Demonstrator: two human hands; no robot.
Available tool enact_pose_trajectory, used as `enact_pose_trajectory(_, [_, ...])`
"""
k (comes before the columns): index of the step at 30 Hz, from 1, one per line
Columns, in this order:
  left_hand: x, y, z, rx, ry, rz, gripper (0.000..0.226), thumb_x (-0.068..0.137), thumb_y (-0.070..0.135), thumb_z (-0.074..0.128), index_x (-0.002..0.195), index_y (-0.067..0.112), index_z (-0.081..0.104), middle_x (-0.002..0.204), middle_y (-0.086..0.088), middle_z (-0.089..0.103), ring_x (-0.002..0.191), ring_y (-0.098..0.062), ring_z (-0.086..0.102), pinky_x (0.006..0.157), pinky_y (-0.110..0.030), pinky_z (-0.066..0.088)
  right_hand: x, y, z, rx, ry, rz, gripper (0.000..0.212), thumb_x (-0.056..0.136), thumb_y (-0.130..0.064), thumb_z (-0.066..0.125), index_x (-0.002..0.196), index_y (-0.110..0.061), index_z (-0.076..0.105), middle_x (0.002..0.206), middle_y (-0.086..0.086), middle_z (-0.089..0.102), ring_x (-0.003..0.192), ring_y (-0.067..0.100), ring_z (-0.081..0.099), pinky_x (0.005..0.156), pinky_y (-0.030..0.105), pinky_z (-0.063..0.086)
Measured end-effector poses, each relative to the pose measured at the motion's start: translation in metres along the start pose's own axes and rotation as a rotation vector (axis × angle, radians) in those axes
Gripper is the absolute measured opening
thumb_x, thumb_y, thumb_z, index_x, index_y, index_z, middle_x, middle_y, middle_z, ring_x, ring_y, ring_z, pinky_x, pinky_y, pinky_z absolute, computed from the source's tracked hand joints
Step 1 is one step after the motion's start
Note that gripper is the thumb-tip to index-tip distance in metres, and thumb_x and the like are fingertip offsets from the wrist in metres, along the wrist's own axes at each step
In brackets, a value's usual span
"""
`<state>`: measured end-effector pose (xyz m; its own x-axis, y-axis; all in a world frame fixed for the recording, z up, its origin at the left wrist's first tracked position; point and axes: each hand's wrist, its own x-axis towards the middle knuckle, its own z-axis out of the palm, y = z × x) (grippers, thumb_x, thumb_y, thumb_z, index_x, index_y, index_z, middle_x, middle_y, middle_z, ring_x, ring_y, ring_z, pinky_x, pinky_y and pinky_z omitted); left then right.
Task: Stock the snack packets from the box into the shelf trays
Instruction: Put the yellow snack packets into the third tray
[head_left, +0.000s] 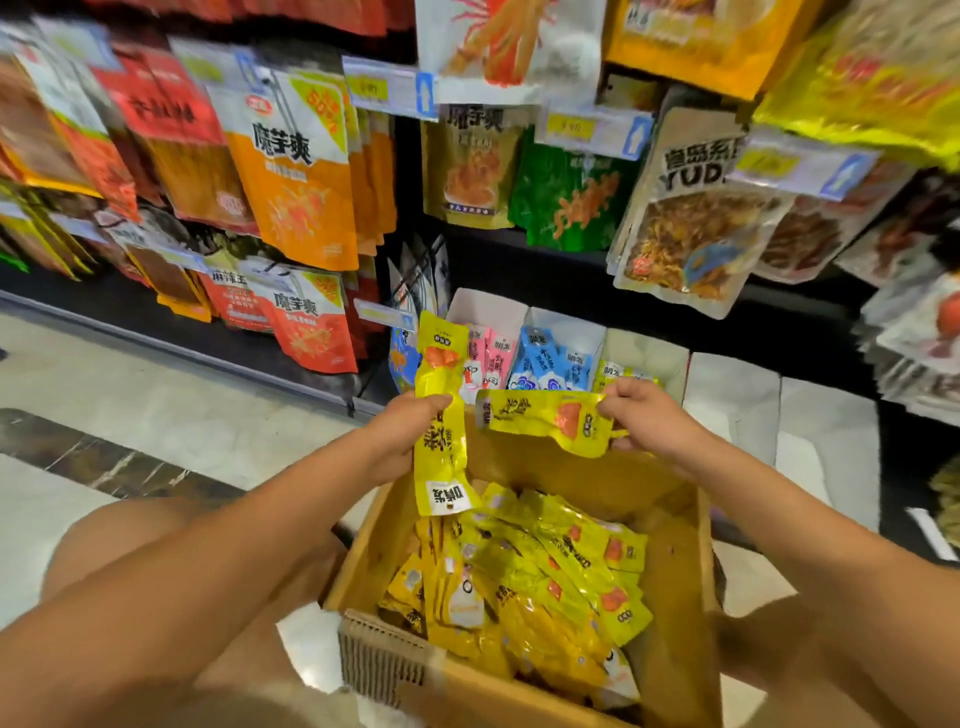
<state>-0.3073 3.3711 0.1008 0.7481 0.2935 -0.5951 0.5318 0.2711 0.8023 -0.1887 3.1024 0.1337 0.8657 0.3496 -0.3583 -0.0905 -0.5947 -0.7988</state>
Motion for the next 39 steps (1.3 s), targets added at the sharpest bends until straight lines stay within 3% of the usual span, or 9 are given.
enact_pose_trajectory(4, [0.002,0.017,0.023,-0.126,-0.019,-0.074,0.028,0.107,0.031,0.053,0.106,0.008,0.068,0.092,-0.015,0.075,0.079,-0.03,0.071,0.076,-0.043,0.058,-0.004,0.002,-0.009,0.26,0.119,-0.039,0.009,0.094,-0.014,0.059,0.085,-0.015,0.06,0.092,0.016,0.063,0.098,0.034,0.068,0.087,0.054,0.059])
enact_pose_trajectory(6, [0.005,0.021,0.037,-0.166,-0.04,-0.098,0.035,0.107,0.037,0.05,0.098,0.01,0.07,0.088,-0.014,0.076,0.077,-0.029,0.071,0.073,-0.041,0.056,-0.006,0.007,-0.007,0.39,0.197,-0.072,0.007,0.095,-0.008,0.057,0.089,-0.009,0.06,0.092,0.022,0.065,0.088,0.032,0.068,0.082,0.048,0.061])
enact_pose_trajectory(10, [0.019,0.022,0.059,-0.246,-0.114,-0.124,0.052,0.104,0.055,0.047,0.125,0.011,0.068,0.118,-0.018,0.073,0.103,-0.033,0.069,0.089,-0.048,0.055,-0.009,0.008,0.005,0.603,0.247,-0.126,0.014,0.098,0.0,0.054,0.087,-0.008,0.057,0.085,0.011,0.072,0.074,0.02,0.071,0.063,0.027,0.059])
enact_pose_trajectory(14, [0.039,0.023,0.076,-0.365,-0.242,-0.198,0.068,0.098,0.07,0.043,0.132,0.017,0.067,0.128,-0.017,0.07,0.118,-0.036,0.067,0.102,-0.054,0.049,-0.006,0.014,0.018,0.693,0.113,-0.185,0.019,0.1,0.001,0.051,0.085,-0.01,0.055,0.08,0.009,0.072,0.07,0.016,0.07,0.062,0.023,0.056])
enact_pose_trajectory(18, [0.054,0.031,0.084,-0.409,-0.221,-0.17,0.049,0.099,0.049,0.059,0.132,0.013,0.067,0.124,-0.018,0.072,0.115,-0.035,0.069,0.097,-0.054,0.052,0.002,0.028,0.03,0.597,-0.032,-0.14,0.019,0.096,-0.005,0.061,0.083,-0.018,0.062,0.088,0.017,0.064,0.081,0.027,0.06,0.078,0.038,0.053])
enact_pose_trajectory(25, [0.074,0.027,0.083,-0.21,-0.167,0.064,0.037,0.095,0.018,0.071,0.132,0.014,0.063,0.121,-0.014,0.074,0.11,-0.033,0.072,0.097,-0.057,0.056,0.021,0.034,0.022,0.199,-0.09,-0.018,0.01,0.091,-0.016,0.068,0.081,-0.014,0.066,0.07,-0.004,0.058,0.067,0.007,0.053,0.06,0.015,0.042])
enact_pose_trajectory(31, [0.062,0.019,0.093,0.09,-0.245,0.215,0.03,0.092,0.021,0.077,0.118,0.028,0.065,0.115,0.001,0.077,0.101,-0.018,0.075,0.089,-0.039,0.06,0.028,0.022,0.025,0.311,-0.034,-0.049,0.025,0.089,-0.039,0.072,0.109,-0.024,0.067,0.105,-0.002,0.071,0.096,0.008,0.066,0.074,0.022,0.051])
enact_pose_trajectory(36, [0.053,0.016,0.099,0.186,-0.297,0.225,0.039,0.093,0.026,0.076,0.128,0.027,0.061,0.119,0.004,0.075,0.106,-0.014,0.073,0.094,-0.038,0.059,0.031,0.018,0.034,0.349,-0.028,-0.07,0.055,0.081,-0.053,0.076,0.107,-0.007,0.063,0.112,0.025,0.067,0.086,0.019,0.064,0.073,0.029,0.046])
enact_pose_trajectory(39, [0.051,0.021,0.096,0.154,-0.308,0.193,0.036,0.094,0.024,0.074,0.127,0.024,0.061,0.115,0.002,0.077,0.103,-0.016,0.075,0.089,-0.039,0.061,0.035,0.016,0.034,0.377,-0.043,-0.058,0.04,0.088,-0.041,0.074,0.101,-0.005,0.064,0.103,0.021,0.07,0.084,0.015,0.061,0.073,0.028,0.047])
